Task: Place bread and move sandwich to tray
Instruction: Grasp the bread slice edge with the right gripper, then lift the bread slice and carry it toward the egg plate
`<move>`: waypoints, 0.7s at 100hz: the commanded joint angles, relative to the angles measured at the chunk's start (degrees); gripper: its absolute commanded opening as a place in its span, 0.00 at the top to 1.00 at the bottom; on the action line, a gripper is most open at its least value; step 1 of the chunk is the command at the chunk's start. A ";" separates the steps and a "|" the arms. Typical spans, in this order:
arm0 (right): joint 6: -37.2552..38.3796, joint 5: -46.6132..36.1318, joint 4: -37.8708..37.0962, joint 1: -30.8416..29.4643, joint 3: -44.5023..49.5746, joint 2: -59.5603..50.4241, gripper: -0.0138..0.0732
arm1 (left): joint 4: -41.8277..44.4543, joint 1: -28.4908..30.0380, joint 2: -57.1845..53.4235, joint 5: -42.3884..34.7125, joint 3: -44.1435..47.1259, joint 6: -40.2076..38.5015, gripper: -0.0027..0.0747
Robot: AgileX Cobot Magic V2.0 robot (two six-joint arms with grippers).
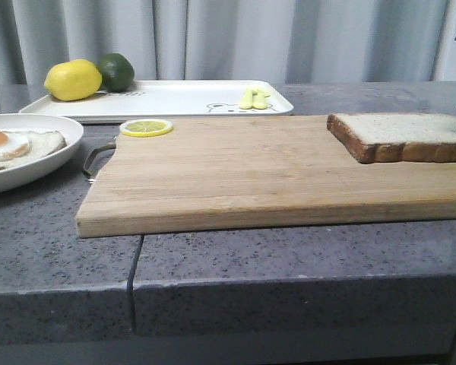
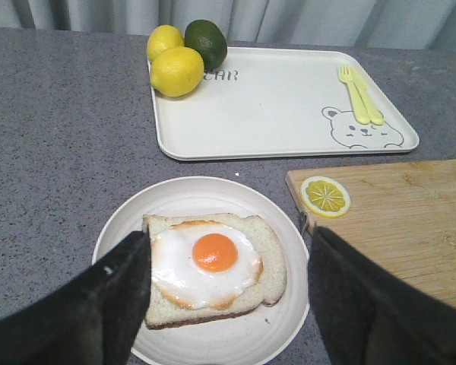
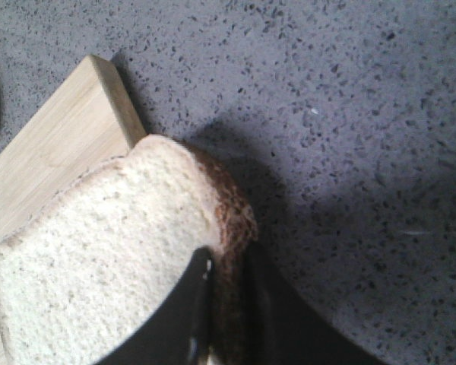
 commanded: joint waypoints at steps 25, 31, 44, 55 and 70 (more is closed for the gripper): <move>-1.17 -0.14 0.79 -0.25 -2.16 -2.18 0.90 | -1.40 0.11 0.50 -3.33 -1.99 0.18 0.42; -1.33 0.66 0.79 -0.25 -2.70 -3.11 0.90 | -1.40 0.11 0.50 -3.33 -1.99 0.18 0.42; -1.33 2.61 0.79 -0.25 -5.34 -6.07 0.90 | -1.40 0.11 0.50 -3.33 -1.99 0.18 0.42; -1.33 5.00 1.39 -0.25 -8.85 -8.73 0.90 | -1.40 0.11 0.50 -3.33 -1.99 0.18 0.42; -1.54 9.93 6.31 0.02 -14.02 -10.79 0.91 | -1.40 0.11 0.50 -3.33 -1.99 0.18 0.42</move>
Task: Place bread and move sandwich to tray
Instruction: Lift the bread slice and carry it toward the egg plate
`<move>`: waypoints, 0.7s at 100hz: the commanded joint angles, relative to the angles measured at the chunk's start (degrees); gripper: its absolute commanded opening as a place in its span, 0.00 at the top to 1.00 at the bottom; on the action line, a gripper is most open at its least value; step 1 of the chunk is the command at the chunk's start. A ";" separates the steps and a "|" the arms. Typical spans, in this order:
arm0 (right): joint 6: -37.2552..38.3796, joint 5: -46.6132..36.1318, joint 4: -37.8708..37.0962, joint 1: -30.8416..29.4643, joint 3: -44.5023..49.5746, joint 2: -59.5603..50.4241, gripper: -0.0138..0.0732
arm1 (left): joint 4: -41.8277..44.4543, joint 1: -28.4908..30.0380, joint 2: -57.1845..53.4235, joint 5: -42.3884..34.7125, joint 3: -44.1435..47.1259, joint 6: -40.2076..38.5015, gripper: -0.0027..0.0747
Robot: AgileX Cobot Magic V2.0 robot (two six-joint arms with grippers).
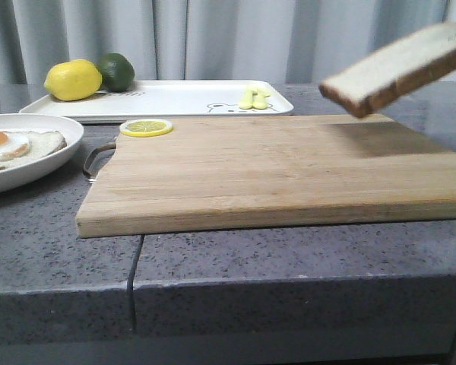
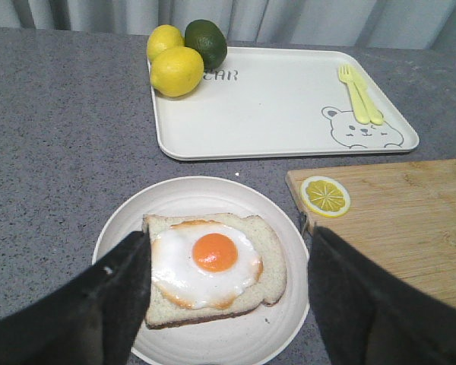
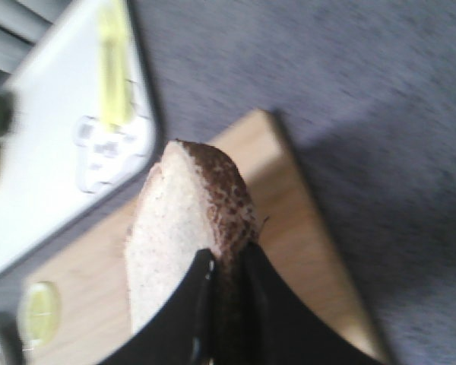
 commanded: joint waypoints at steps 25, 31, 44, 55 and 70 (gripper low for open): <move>-7.58 1.09 18.86 7.22 -11.35 -2.91 0.91 | -2.04 0.11 0.50 -3.98 -1.99 0.18 0.42; -8.02 -1.84 20.45 10.41 -11.66 -2.72 0.91 | -2.44 0.11 0.50 -4.28 -1.99 0.18 0.42; -7.97 -8.78 21.09 19.10 -11.73 -1.28 0.91 | -2.44 0.11 0.50 -5.05 -1.99 0.18 0.42; -7.97 -14.70 23.20 25.86 -11.73 1.16 0.91 | -2.44 0.11 0.50 -5.14 -1.99 0.18 0.42; -7.97 -21.54 26.05 33.03 -11.82 5.74 0.91 | -2.44 0.11 0.50 -5.14 -1.99 0.18 0.42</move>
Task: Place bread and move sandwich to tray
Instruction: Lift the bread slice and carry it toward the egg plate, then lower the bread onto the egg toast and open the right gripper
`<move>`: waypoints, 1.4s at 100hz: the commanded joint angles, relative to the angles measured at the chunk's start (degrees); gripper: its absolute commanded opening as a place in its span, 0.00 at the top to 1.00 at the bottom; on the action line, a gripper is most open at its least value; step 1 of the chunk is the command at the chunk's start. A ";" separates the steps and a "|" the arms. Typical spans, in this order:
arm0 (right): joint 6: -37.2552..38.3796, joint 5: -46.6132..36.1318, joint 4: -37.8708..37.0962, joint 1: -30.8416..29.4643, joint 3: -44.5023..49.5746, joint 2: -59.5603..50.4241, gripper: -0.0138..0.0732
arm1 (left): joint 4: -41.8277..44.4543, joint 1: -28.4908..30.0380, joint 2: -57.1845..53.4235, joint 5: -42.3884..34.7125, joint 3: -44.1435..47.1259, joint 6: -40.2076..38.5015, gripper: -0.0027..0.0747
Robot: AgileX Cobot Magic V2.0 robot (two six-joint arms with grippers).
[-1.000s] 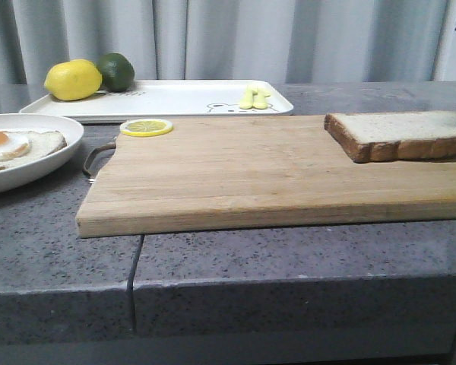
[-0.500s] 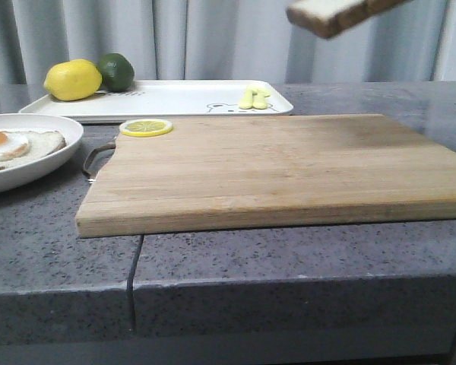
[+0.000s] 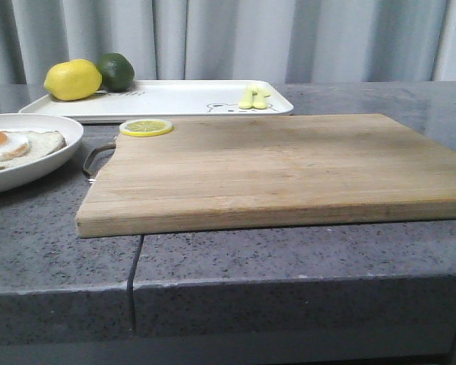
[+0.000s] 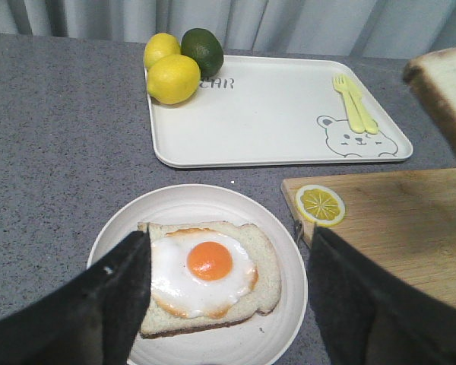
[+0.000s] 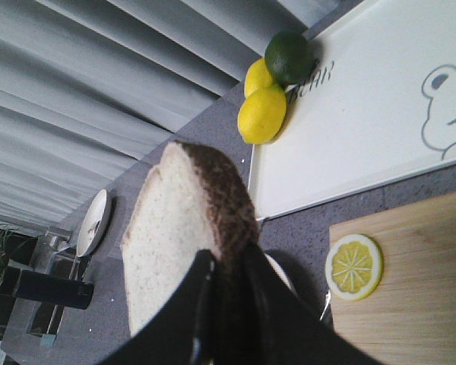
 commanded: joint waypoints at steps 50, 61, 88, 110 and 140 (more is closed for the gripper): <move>-0.77 -18.50 10.77 18.85 -11.44 19.53 0.91 | -1.98 0.11 0.50 -4.30 -1.99 0.18 0.42; -0.77 -22.63 12.96 21.94 -12.34 22.41 0.91 | -1.98 0.11 0.50 -4.30 -1.99 0.18 0.42; -0.72 -27.59 14.81 25.89 -14.52 26.61 0.91 | -1.98 0.11 0.50 -4.30 -1.99 0.18 0.42; -0.72 -27.12 15.66 26.67 -16.53 28.13 0.91 | -1.98 0.11 0.50 -4.30 -1.99 0.18 0.42; -0.72 -25.23 15.66 27.11 -16.53 28.15 0.91 | -1.98 0.11 0.50 -4.30 -1.99 0.18 0.42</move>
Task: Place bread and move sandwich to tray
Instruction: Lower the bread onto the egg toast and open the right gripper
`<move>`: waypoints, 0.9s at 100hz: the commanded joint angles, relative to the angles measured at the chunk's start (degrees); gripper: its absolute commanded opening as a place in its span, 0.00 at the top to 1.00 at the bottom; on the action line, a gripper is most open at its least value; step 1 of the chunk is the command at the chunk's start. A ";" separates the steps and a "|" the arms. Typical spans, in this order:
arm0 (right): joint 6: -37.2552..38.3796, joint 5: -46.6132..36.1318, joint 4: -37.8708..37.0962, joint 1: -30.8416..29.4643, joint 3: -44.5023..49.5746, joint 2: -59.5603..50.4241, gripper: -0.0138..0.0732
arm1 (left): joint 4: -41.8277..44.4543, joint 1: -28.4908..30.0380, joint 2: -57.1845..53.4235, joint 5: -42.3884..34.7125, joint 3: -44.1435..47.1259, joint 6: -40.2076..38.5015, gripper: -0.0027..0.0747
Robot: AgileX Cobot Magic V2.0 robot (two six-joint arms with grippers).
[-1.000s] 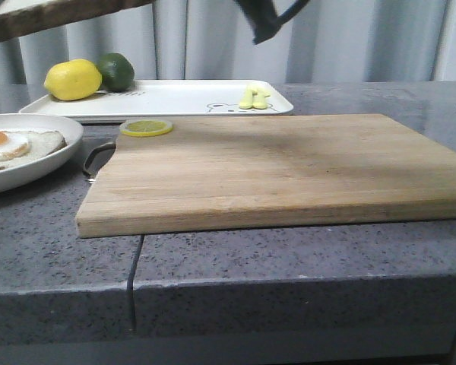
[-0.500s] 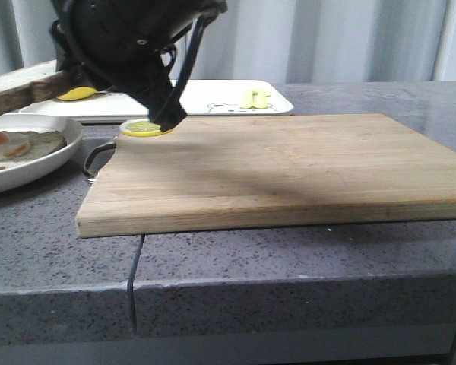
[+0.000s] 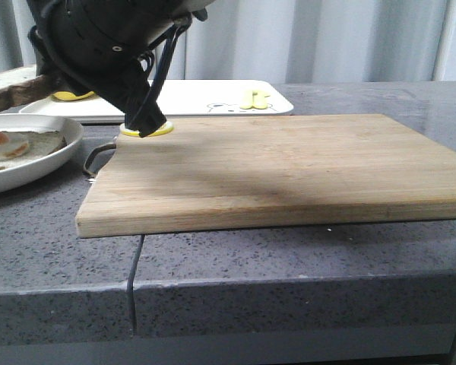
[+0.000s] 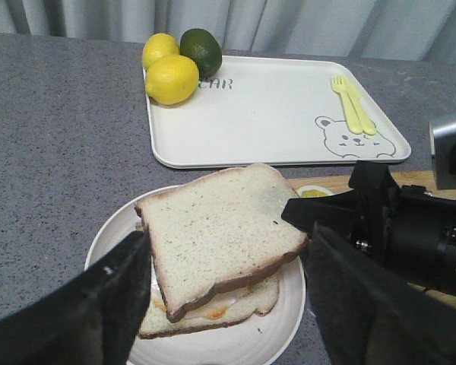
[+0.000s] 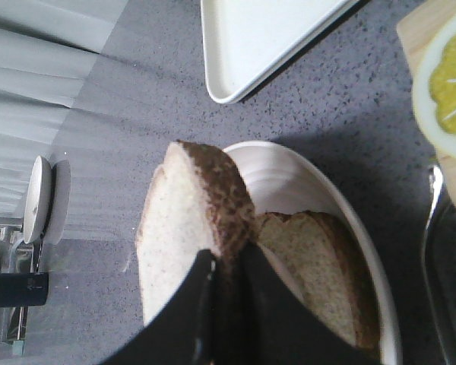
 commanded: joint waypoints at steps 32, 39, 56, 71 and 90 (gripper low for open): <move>-0.63 2.52 -0.49 0.04 -2.27 -0.99 0.91 | -1.63 0.11 0.50 -4.27 -1.99 0.18 0.42; -0.63 2.14 -0.49 0.04 -2.27 -0.84 0.91 | -1.63 0.11 0.50 -4.27 -1.99 0.18 0.42; -0.68 1.60 -0.49 0.04 -2.27 -0.85 0.91 | -1.63 0.11 0.50 -4.27 -1.99 0.18 0.42; -0.73 1.60 -0.49 0.04 -2.27 -0.85 0.91 | -1.63 0.11 0.50 -4.27 -1.99 0.18 0.42; -1.82 1.67 -0.55 0.04 -2.27 -0.85 0.82 | -1.63 0.11 0.50 -4.27 -1.99 0.18 0.42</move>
